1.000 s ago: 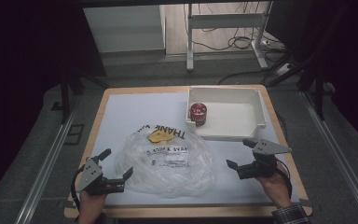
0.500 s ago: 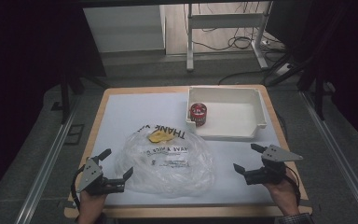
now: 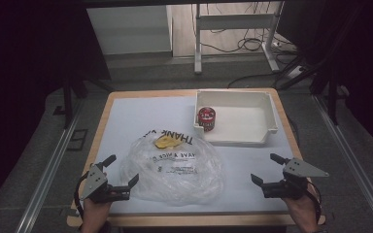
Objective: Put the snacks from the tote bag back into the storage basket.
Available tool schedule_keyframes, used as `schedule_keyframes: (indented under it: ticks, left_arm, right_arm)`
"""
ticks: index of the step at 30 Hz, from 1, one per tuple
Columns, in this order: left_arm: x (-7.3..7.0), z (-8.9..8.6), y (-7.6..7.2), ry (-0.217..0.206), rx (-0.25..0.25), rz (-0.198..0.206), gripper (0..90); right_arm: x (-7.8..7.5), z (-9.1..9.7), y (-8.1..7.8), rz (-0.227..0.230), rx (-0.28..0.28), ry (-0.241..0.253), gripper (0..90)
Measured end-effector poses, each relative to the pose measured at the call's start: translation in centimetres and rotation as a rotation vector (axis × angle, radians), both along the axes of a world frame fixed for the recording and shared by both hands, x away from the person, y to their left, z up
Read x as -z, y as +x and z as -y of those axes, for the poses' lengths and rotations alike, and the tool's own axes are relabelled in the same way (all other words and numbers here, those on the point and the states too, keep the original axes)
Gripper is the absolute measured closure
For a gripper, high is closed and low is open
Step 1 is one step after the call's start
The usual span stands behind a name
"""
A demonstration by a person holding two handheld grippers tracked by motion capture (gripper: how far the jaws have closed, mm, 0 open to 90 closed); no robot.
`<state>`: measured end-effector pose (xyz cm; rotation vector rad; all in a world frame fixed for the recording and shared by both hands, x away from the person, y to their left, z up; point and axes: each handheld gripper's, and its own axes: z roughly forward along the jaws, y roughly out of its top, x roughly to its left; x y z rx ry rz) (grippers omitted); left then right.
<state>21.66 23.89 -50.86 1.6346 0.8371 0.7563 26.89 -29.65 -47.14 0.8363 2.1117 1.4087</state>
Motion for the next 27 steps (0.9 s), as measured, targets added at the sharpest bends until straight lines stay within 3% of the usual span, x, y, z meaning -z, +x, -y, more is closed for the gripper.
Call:
schedule_keyframes:
  ticks: [8, 19, 27]
  left_arm:
    - [0.0, 0.0, 0.0, -0.001, -0.001, -0.003, 0.0]
    - [0.0, -0.1, 0.1, 0.004, -0.013, 0.0, 0.0]
    - [0.1, -0.1, 0.1, 0.003, -0.011, -0.001, 0.0]
  right_arm:
    - [-0.1, 0.8, -0.8, 0.012, 0.004, 0.016, 1.2]
    - [-0.6, 2.7, -2.4, 0.09, 0.023, 0.117, 0.6]
    - [-0.5, 3.7, -2.7, 0.093, 0.044, 0.137, 0.6]
